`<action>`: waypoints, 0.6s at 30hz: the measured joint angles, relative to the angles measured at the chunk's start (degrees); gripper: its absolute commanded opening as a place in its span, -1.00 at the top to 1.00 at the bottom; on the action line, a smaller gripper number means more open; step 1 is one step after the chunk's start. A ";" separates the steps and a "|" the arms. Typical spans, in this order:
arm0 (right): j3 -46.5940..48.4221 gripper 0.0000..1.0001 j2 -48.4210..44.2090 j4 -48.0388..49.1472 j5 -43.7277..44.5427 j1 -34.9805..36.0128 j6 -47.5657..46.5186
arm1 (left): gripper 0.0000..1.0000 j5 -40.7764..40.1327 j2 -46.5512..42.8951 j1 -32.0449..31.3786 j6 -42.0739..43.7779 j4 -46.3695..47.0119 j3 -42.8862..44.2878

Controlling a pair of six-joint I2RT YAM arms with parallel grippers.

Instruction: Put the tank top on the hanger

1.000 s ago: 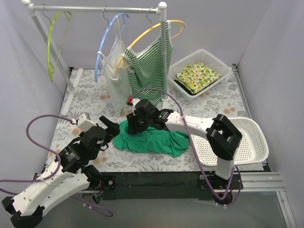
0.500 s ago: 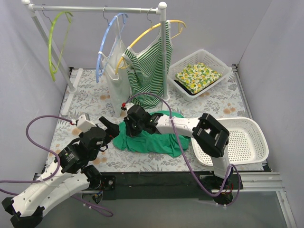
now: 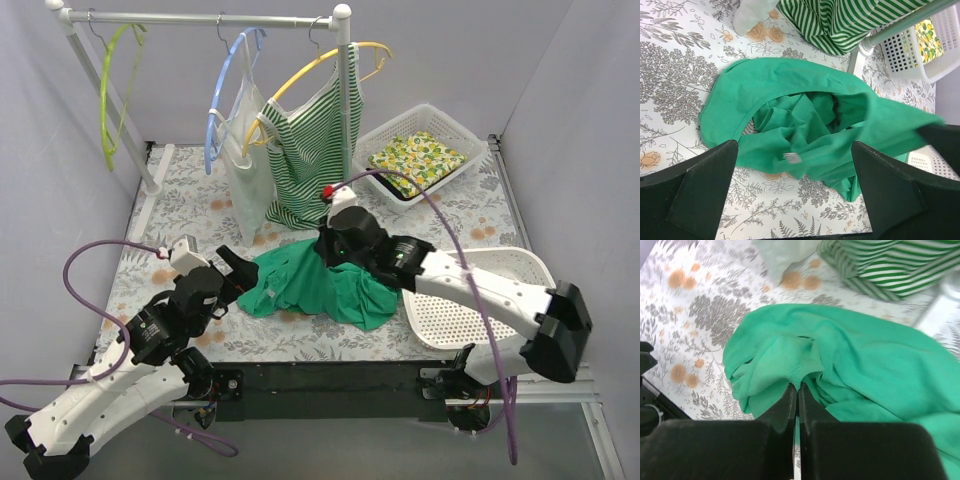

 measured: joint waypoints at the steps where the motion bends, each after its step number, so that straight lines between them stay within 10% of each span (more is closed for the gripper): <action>1: -0.96 0.97 -2.97 -1.03 1.03 -0.98 0.02 | -0.96 0.44 0.15 0.00 0.37 0.46 -0.15; 18: -14.71 0.97 -25.40 -13.07 1.64 -13.75 0.92 | -0.68 9.29 11.80 0.00 0.55 8.57 -6.80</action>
